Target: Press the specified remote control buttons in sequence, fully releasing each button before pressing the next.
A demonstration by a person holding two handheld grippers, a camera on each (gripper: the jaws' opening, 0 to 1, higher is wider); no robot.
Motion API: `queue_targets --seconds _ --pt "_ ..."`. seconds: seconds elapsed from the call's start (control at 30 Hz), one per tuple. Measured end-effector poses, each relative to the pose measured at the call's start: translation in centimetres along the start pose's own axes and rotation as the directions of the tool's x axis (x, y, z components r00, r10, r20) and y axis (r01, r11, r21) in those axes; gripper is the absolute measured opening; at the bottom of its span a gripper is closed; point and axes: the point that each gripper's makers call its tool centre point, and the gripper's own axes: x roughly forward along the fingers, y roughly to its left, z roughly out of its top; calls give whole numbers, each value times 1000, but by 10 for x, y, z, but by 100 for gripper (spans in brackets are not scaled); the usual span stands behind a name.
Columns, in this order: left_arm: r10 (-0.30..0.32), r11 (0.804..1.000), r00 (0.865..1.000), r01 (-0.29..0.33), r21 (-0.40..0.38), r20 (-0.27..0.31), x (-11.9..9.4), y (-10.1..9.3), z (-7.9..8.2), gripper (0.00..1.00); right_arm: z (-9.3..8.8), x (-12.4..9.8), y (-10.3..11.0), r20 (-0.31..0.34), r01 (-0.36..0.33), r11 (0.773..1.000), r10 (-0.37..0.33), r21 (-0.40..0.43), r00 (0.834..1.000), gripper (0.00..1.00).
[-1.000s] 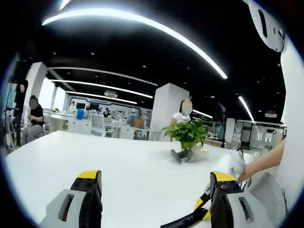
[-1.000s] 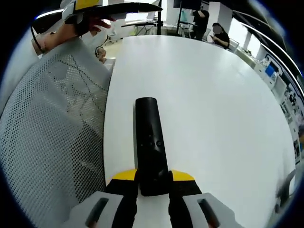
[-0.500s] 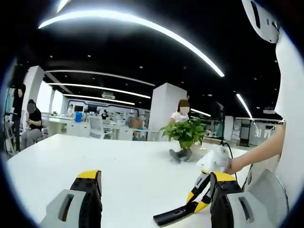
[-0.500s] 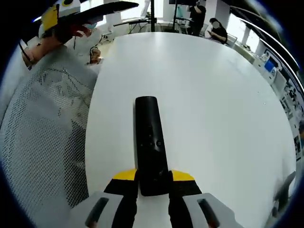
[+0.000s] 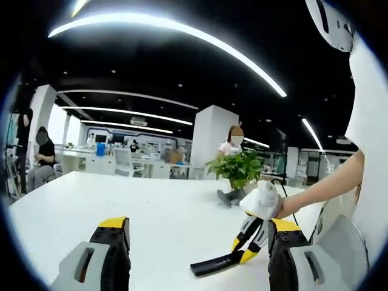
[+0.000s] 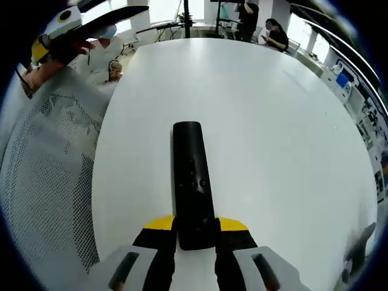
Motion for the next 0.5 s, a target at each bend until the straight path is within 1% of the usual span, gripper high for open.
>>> queue_targets --seconds 0.4,0.5 --pt "-6 1000 1000 6 3 -17 1 -1 -3 98 2 1 -20 -14 0 1000 0 0 1000 22" --pt "-6 1000 1000 6 10 -20 1 -2 -3 98 3 1 -27 -14 -4 1000 4 14 1000 22"
